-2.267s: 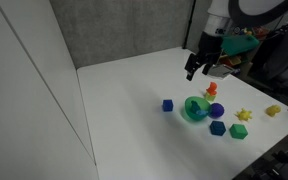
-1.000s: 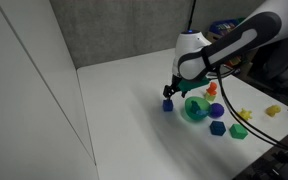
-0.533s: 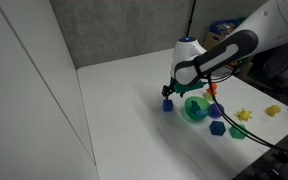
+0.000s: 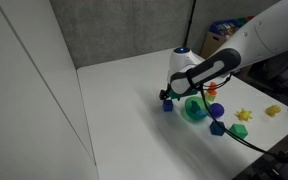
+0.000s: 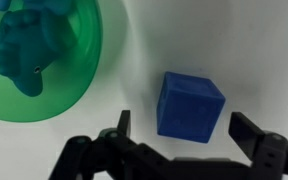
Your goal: Stack the purple cube on the dark blue cube
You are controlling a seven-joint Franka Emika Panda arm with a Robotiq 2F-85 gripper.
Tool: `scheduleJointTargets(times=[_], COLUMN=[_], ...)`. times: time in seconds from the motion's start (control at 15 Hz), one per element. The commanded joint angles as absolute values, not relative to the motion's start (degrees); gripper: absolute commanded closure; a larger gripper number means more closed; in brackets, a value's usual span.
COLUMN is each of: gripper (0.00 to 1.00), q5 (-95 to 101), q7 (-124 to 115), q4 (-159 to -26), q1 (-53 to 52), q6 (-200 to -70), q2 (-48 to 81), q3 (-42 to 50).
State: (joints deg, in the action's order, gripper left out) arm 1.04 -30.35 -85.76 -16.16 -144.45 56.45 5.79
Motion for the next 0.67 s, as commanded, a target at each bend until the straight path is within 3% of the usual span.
scheduleJointTargets(times=[0.0, 0.47, 0.53, 0.6], gripper=[0.0, 0.0, 0.25, 0.26], q5=[0.86, 0.87, 0.92, 0.92], q7=[-32.16, -32.6, -32.73, -32.58], q4=[-81.4, -78.02, -77.76, -77.63], q1=[-17.52, -17.97, -18.08, -18.07], q6=[-144.56, -144.58, -144.61, -144.4], q2=[59.93, 62.99, 63.32, 63.47], q3=[7.05, 7.39, 7.49, 7.42])
